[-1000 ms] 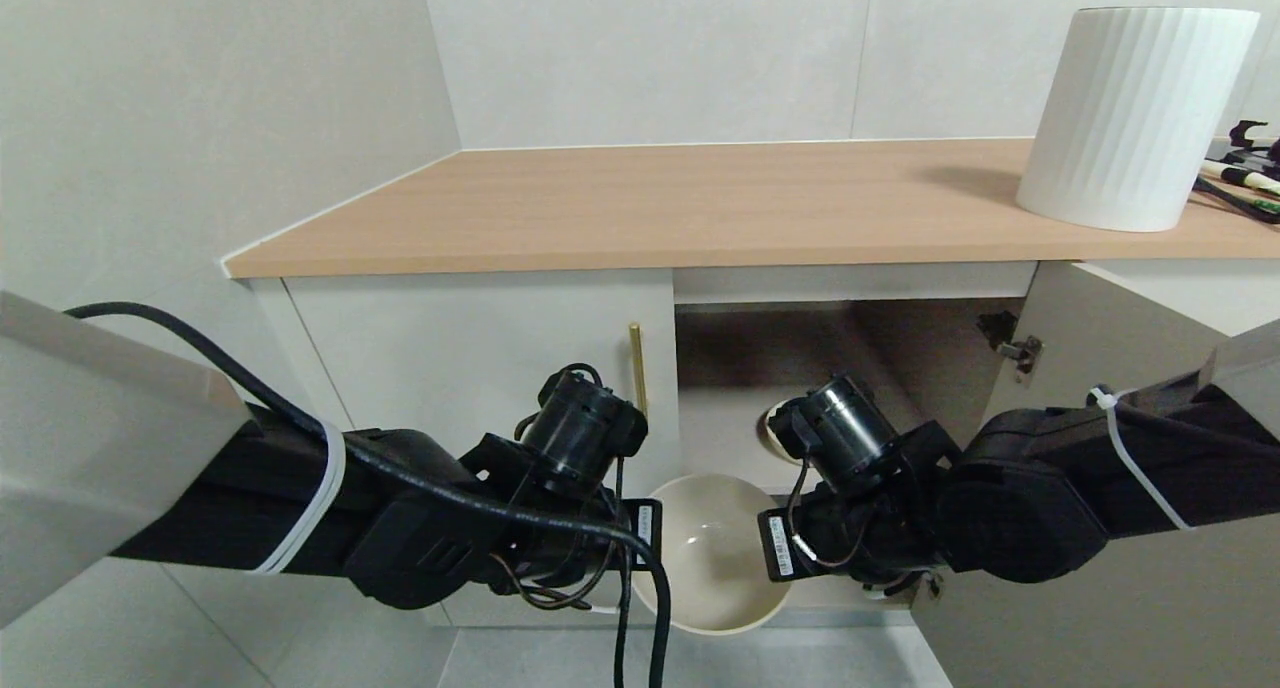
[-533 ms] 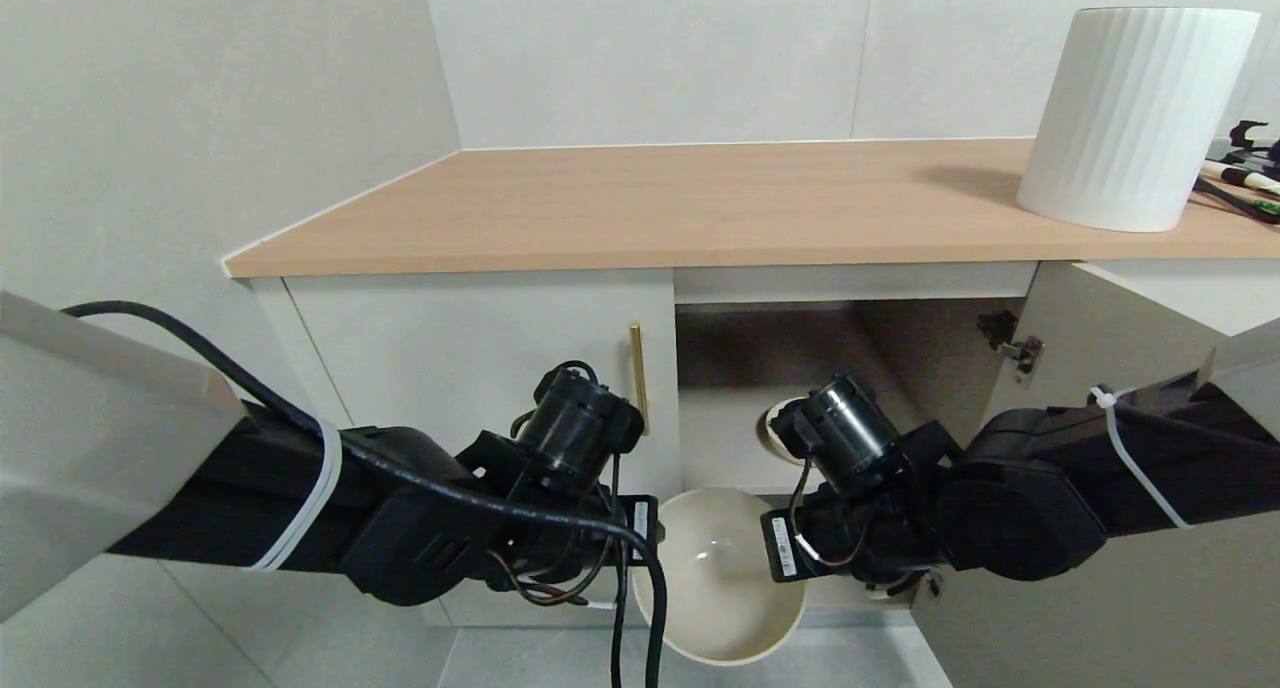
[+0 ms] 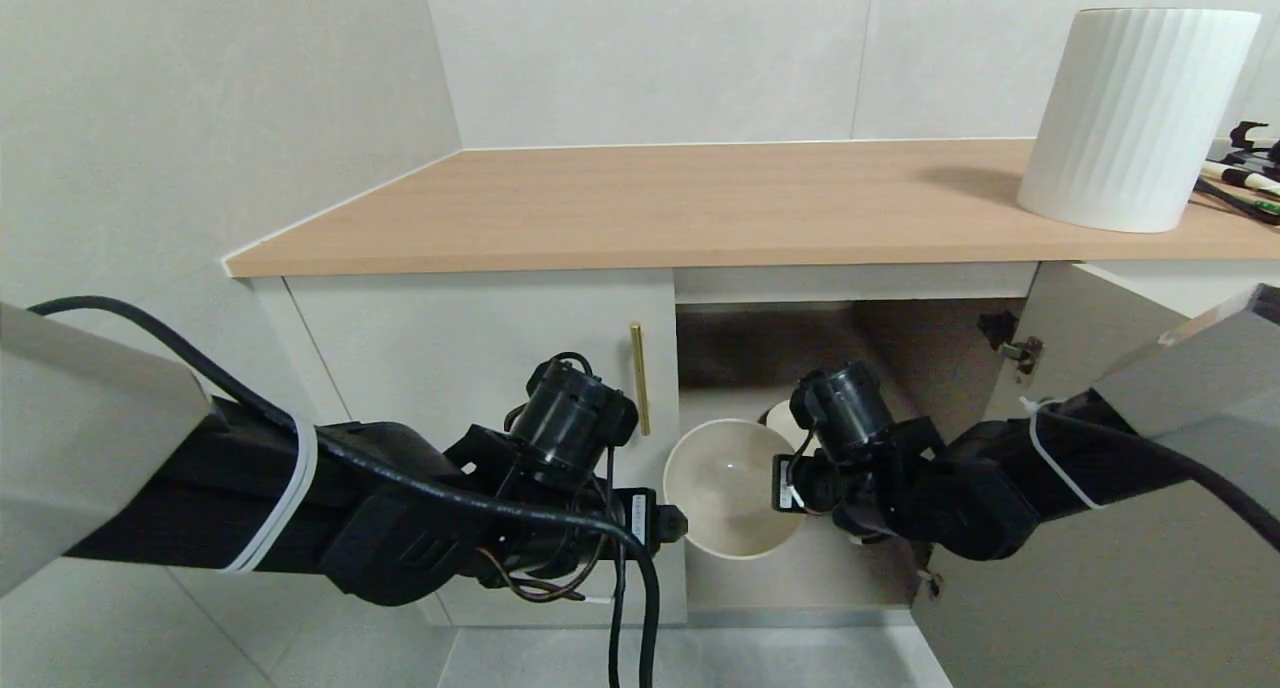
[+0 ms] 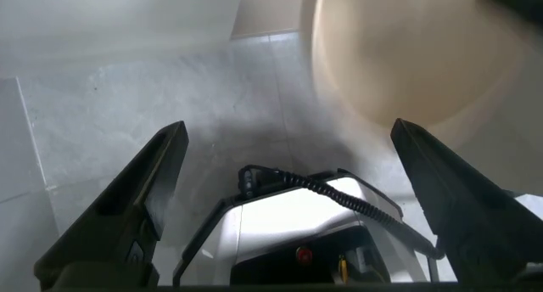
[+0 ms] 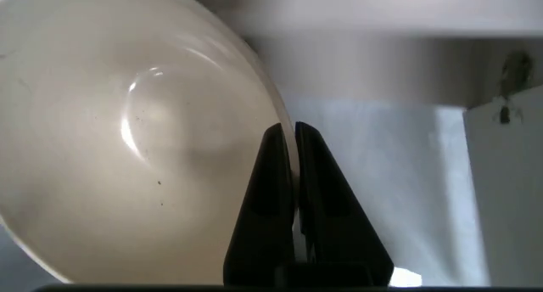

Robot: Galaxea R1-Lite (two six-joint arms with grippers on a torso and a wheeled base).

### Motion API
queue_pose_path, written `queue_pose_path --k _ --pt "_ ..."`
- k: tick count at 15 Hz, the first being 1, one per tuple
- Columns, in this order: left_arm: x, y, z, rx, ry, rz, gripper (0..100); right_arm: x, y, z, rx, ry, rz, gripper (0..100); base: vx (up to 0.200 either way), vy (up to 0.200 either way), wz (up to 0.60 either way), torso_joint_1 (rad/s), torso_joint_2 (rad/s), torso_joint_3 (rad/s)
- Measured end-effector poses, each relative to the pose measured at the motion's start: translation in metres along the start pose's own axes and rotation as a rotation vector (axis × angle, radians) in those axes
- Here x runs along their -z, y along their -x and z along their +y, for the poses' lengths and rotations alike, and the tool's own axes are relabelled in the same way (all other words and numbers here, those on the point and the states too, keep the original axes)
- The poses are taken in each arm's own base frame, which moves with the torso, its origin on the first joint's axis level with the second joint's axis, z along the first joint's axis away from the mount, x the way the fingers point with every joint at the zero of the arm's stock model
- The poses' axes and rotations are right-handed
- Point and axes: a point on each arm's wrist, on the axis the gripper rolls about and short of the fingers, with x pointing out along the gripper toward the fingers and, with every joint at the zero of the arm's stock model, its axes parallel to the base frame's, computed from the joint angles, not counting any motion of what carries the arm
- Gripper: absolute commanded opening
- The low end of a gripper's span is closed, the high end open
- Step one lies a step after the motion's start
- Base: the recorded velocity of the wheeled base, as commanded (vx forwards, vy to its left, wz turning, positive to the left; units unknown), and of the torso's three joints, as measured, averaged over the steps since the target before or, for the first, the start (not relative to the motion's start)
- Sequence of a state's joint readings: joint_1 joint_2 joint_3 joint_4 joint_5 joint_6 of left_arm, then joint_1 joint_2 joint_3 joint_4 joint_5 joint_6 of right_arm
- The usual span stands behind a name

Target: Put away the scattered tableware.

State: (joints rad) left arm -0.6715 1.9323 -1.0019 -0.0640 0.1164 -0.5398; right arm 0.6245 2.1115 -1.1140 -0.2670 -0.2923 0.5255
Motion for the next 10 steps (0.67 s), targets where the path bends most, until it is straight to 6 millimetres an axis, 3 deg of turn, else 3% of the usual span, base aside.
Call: queue_pose_path --k 4,10 --pt "-0.001 0.003 0.000 0.002 0.003 -0.008 100 -0.022 -0.037 -0.035 0.070 -0.155 -0.085 0 0.000 0.000 0.00 0.000 0.00 0.000" --pt "-0.002 0.004 0.000 0.006 0.003 -0.011 100 -0.047 -0.070 -0.075 0.149 -0.309 -0.145 0 0.000 0.000 0.00 0.000 0.00 0.000"
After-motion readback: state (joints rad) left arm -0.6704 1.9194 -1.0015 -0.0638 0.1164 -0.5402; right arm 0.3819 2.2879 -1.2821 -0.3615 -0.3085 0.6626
